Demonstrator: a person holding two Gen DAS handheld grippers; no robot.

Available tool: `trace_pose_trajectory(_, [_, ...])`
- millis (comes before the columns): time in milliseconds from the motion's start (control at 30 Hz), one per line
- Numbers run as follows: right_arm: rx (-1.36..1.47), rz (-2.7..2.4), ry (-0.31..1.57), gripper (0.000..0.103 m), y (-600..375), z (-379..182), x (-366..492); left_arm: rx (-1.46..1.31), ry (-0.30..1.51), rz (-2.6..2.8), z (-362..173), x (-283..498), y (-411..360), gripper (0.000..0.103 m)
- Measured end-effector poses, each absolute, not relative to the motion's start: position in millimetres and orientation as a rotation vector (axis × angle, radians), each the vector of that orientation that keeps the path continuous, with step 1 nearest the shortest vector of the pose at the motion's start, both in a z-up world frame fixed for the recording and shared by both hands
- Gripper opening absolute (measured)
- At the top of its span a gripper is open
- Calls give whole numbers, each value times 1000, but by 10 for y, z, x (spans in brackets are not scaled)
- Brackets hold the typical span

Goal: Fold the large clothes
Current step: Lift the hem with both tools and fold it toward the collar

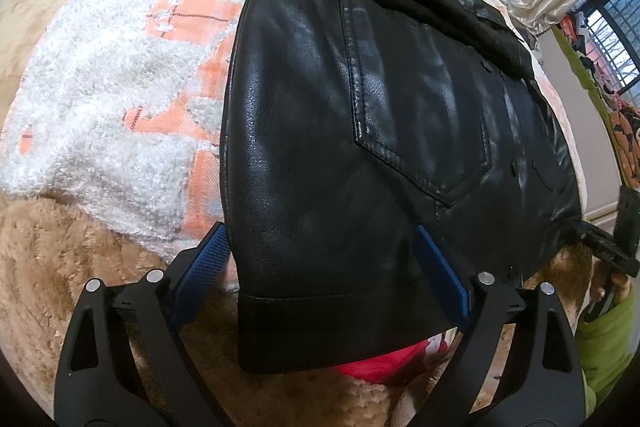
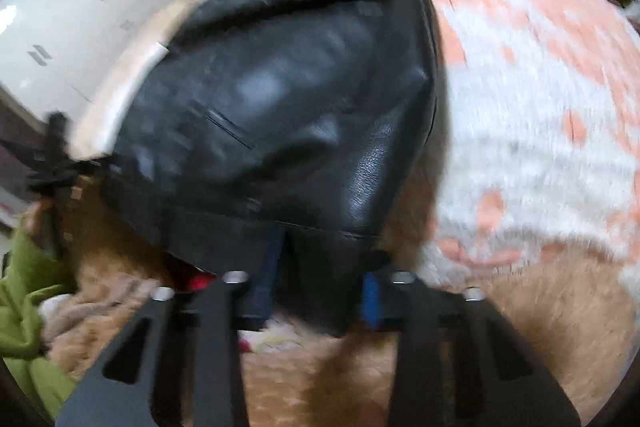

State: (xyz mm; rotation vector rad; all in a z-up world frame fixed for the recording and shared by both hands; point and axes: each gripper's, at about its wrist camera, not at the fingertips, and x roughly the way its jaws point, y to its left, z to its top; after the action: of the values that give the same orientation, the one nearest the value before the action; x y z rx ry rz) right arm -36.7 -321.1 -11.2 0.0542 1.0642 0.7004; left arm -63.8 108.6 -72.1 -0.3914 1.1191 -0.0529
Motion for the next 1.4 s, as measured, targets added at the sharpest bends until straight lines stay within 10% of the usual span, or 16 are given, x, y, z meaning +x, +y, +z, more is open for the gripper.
trace_pose_trajectory(200, [179,809,847,12,-3276,445,-338,-382,1132,-61,-724,-657,1091,85])
trace_pose_trajectory(467, [229,821,745,11,-3211,728,-99,-411,1043,-64,-482,-779,1111,10])
trace_pose_trajectory(1400, [401,654,554,11,-3033,1247,1077,-495,694,-44,707,438,1365,10])
